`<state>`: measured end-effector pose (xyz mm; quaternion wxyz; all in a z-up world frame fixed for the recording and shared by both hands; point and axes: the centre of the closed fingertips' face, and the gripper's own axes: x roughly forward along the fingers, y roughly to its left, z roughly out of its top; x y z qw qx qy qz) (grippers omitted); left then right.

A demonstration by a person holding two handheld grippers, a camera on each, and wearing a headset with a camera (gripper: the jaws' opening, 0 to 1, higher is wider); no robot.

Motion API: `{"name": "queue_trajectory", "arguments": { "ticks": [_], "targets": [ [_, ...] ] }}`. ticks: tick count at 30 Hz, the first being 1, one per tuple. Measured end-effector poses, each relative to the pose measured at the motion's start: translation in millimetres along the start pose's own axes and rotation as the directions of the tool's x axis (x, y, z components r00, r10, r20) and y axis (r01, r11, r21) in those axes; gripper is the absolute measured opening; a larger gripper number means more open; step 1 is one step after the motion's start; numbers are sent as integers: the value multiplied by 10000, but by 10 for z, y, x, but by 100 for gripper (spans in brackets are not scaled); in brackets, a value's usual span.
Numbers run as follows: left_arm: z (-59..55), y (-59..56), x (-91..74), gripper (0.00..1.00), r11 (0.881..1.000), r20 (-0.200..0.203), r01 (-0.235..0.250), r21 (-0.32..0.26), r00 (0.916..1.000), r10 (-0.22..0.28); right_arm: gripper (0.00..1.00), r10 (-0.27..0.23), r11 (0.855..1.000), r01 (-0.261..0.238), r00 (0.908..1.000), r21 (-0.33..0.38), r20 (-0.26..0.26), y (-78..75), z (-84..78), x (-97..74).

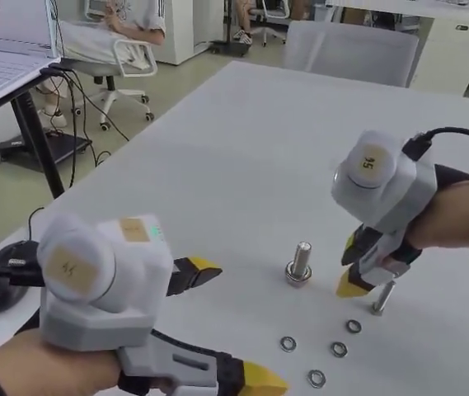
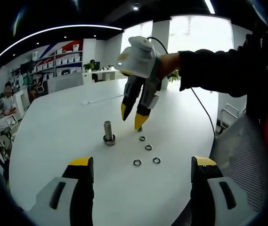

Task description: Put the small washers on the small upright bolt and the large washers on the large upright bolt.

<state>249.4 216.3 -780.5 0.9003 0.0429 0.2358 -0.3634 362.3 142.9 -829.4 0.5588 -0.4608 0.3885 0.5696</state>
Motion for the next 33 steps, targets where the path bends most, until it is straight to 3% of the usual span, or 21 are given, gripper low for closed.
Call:
{"name": "queue_trajectory", "arguments": {
  "ticks": [17, 33],
  "targets": [
    [92, -57, 41, 85, 9994, 54, 229, 277, 9997, -231, 28, 166, 9996, -162, 9997, 245, -190, 176, -183, 77],
    [132, -97, 66, 85, 9983, 7, 419, 396, 9991, -420, 24, 285, 9990, -270, 9987, 369, -418, 245, -295, 227]
  ]
}}
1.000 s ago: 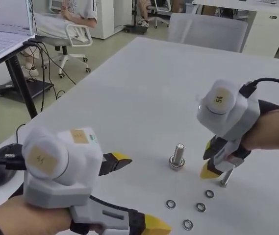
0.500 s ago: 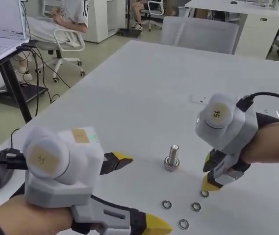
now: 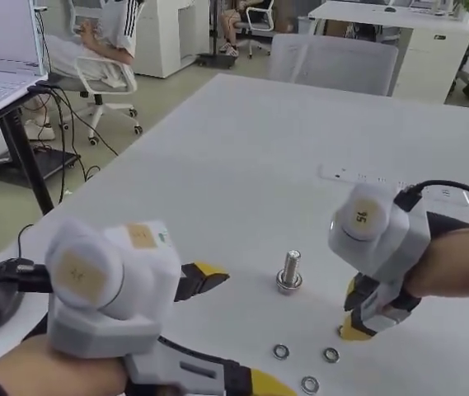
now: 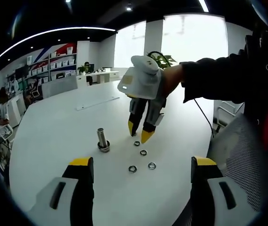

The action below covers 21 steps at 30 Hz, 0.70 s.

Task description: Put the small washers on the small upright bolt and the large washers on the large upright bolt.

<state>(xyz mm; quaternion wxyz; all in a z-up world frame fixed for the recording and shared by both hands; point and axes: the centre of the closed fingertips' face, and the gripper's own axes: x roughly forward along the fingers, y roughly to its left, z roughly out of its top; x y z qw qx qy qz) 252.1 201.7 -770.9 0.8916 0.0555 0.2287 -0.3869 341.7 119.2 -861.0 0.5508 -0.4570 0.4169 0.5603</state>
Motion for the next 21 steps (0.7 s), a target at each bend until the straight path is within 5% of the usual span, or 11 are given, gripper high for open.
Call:
{"name": "queue_trajectory", "arguments": {
  "ticks": [21],
  "targets": [
    [164, 46, 45, 85, 9998, 239, 164, 138, 9996, -167, 21, 47, 9995, -47, 10000, 306, -4, 10, -97, 102]
  ]
}}
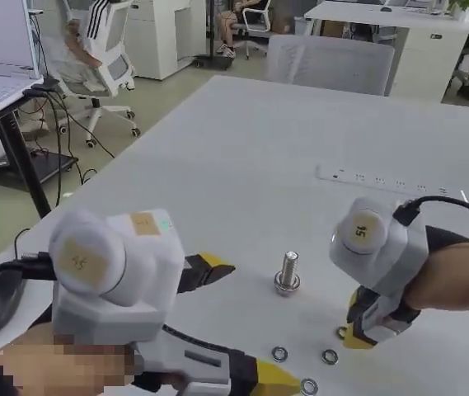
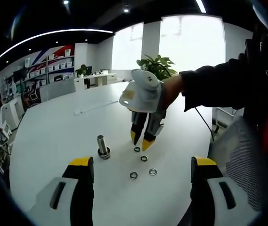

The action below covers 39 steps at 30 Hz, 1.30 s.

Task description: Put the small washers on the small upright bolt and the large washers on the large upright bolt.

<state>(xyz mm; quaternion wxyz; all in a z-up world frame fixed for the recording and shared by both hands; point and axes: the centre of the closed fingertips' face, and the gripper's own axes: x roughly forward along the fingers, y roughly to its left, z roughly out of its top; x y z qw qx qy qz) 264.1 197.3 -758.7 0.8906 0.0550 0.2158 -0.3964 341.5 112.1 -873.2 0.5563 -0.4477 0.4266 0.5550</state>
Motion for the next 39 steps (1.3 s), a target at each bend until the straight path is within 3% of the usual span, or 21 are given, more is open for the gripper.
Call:
{"name": "queue_trajectory", "arguments": {
  "ticks": [20, 39],
  "targets": [
    [146, 14, 54, 84, 9997, 272, 173, 190, 9995, -178, 20, -35, 10000, 35, 9999, 27, -111, 4, -10, 41],
    [137, 23, 71, 84, 9997, 299, 185, 138, 9994, -189, 19, -15, 10000, 15, 9997, -4, -225, -17, -7, 76]
  ]
}}
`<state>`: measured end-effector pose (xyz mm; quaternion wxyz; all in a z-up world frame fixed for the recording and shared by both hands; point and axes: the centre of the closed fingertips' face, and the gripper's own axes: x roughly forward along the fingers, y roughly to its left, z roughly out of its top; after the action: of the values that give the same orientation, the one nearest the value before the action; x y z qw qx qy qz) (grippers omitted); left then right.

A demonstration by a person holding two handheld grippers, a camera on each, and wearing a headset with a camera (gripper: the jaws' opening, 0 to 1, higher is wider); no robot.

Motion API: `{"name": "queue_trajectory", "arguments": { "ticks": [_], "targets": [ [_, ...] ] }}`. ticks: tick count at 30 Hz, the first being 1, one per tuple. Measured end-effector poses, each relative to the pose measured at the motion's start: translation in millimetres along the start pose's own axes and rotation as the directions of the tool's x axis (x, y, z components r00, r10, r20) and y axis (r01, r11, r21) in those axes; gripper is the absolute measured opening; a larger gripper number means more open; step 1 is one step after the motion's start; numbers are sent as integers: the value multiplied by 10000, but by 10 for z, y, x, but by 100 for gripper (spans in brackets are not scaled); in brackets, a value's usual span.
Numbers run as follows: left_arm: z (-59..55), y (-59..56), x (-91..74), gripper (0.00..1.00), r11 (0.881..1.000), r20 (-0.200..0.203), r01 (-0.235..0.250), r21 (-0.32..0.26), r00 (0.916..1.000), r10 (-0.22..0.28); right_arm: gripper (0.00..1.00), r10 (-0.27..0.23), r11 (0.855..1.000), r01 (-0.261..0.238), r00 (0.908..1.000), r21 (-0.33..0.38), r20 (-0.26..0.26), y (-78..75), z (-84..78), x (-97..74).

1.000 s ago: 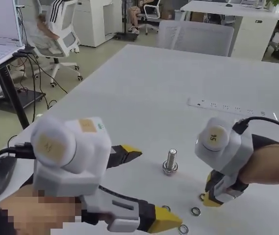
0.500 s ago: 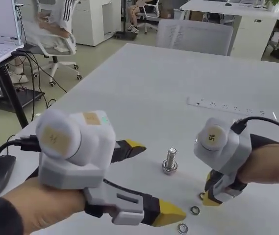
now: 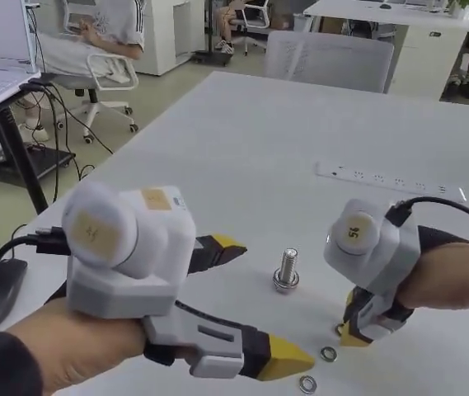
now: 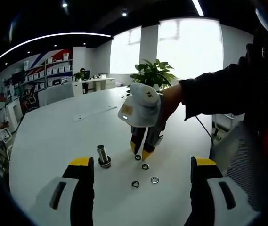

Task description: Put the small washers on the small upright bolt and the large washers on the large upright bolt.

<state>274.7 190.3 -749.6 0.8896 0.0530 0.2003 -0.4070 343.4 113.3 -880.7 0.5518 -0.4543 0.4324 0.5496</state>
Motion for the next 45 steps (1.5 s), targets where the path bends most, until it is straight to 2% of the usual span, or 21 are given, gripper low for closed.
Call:
{"name": "queue_trajectory", "arguments": {
  "ticks": [23, 45],
  "targets": [
    [-15, -31, 1, 84, 10000, -24, 60, 16, 10000, -60, 15, 33, 10000, -33, 10000, -8, 11, -3, -2, 3],
    [-110, -83, 15, 84, 9996, -310, 236, -153, 9992, -241, 14, -29, 9999, 29, 10000, 137, -29, 27, -43, -39]
  ]
}}
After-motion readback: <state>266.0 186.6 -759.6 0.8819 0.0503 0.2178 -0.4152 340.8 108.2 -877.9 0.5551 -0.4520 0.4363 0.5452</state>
